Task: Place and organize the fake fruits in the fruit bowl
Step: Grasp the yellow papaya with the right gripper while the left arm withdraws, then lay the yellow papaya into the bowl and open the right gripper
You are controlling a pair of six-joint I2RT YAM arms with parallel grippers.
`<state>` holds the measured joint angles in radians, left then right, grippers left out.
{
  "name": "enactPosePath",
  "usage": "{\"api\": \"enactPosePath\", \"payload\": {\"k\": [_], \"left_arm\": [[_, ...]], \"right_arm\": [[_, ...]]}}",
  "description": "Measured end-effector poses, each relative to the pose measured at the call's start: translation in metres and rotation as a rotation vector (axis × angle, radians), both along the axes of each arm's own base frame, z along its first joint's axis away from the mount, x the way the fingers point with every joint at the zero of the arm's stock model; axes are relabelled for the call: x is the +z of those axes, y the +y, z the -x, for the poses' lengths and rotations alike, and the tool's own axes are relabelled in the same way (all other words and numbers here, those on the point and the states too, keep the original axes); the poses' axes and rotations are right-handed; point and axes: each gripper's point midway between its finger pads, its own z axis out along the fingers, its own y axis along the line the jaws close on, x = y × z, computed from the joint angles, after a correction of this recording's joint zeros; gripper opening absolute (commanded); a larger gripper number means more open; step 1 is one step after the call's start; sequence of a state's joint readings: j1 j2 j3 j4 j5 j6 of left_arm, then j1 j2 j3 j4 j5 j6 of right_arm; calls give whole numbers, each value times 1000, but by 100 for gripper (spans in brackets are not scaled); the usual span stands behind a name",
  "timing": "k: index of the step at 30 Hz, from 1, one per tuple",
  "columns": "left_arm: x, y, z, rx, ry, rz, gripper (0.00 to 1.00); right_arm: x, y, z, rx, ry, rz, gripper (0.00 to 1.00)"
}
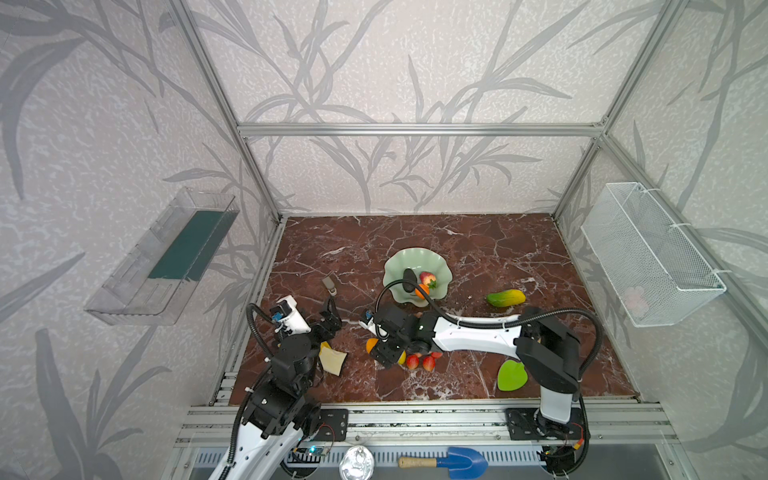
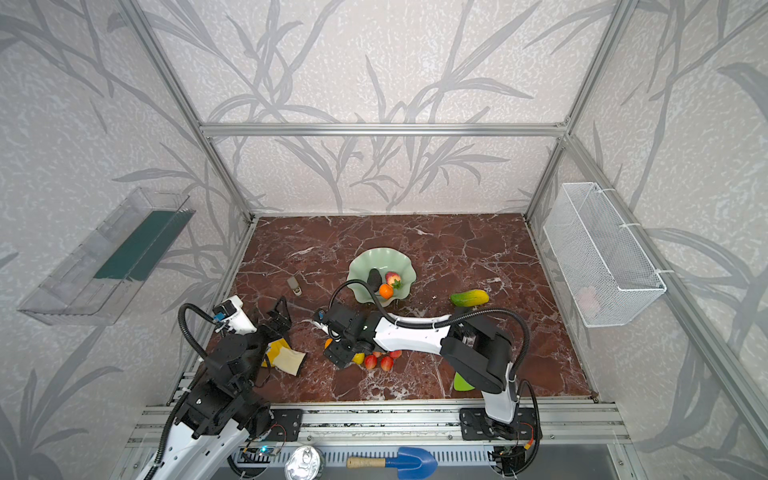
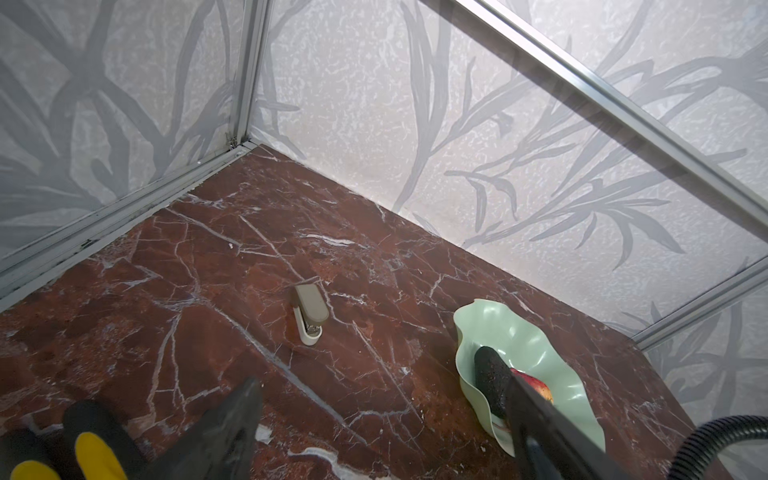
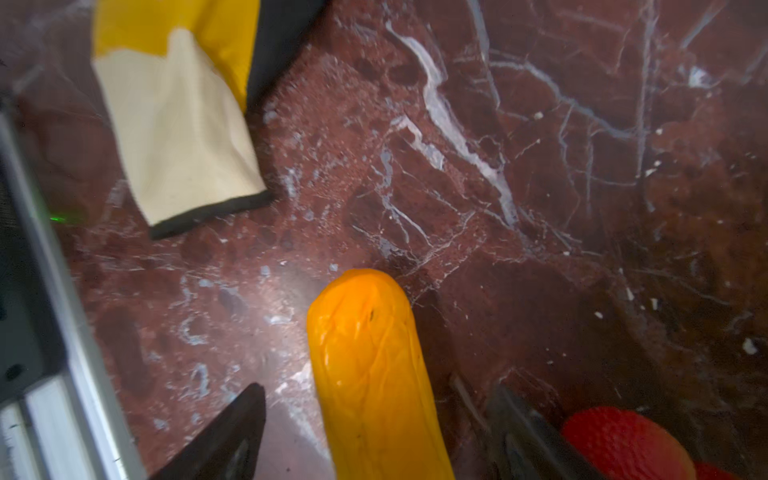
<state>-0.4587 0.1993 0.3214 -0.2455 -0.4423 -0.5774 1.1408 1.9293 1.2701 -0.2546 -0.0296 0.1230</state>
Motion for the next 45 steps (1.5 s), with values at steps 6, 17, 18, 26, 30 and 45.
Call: {"api": "enactPosePath", "payload": {"k": [6,17,18,26,30,45], "left_arm": [[-2,2,3,3,27,-15,92],[3,4,6,3,33,-27,92],[4,4,6,3,31,-26,91],[12,-2,5,-27,18,-10,91],[5,-15,-1,-81,53,-4,91],[-65,-102,-14,-482,432,0,72]], "right_arm": [[-27,6,-6,-9,10,61,52],[46,13,-21,-59,1,-142,36],[66,8,-31,-81,-15,-191,36],[146,-68,-162,-371,-164,-360,38],[123,-91,-204,-450,-170,-298,39],[71,-119,-233,-512,-100,-198,86]]}}
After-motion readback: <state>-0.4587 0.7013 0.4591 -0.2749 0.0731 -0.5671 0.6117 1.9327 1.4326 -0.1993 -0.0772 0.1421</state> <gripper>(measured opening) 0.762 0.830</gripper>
